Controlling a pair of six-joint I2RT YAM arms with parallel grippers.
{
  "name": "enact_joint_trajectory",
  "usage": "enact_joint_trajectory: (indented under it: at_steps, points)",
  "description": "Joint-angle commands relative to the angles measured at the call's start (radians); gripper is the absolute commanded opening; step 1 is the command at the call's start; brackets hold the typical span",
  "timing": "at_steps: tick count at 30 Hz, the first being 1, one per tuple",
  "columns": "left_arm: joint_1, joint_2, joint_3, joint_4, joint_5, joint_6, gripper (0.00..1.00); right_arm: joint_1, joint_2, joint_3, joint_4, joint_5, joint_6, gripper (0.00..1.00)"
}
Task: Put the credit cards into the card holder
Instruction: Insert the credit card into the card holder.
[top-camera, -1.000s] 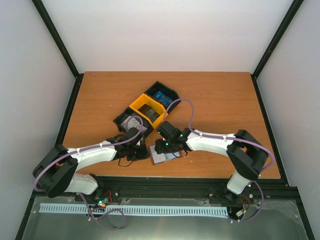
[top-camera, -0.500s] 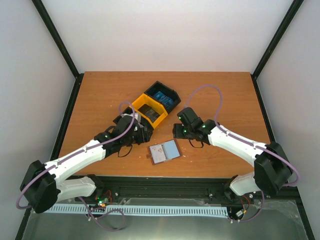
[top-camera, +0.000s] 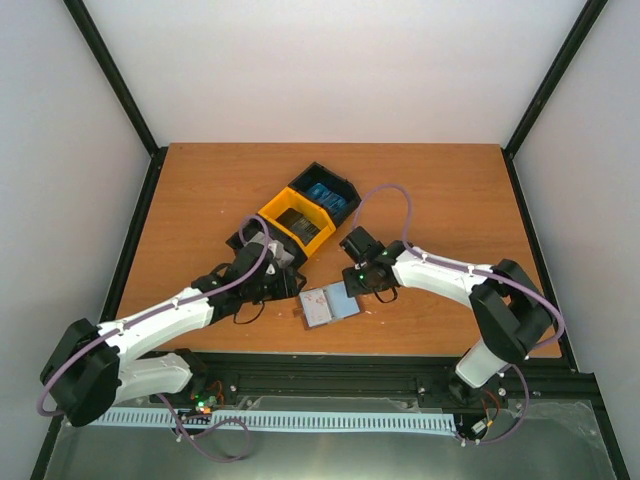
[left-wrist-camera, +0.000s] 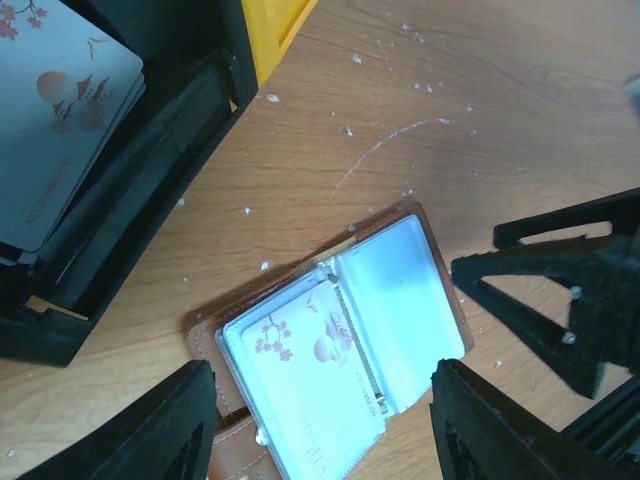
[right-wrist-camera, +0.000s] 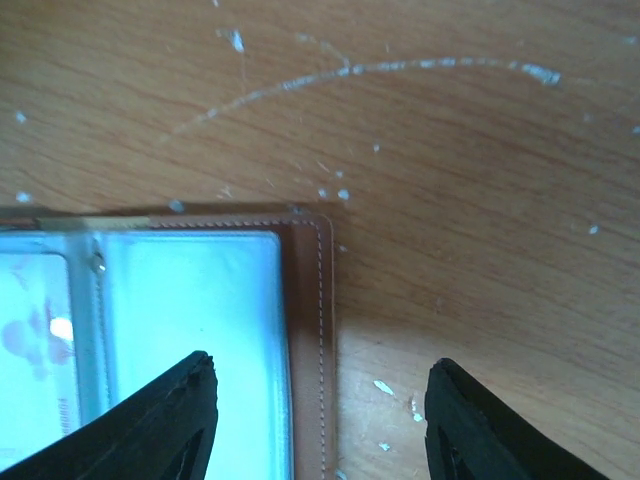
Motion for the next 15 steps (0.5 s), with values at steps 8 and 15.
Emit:
enact_joint_trajectory:
  at_steps: [8,15]
  points:
    - [0.107,0.042,0.249,-0.067,-0.078,0.029,0.64,0.004,-0.018,-0.070,-0.085,0.096,0.020,0.45]
    - [0.196,0.331,0.590,-0.207,-0.031,0.275,0.58,-0.050,-0.069,-0.074,-0.041,0.170,0.060,0.45]
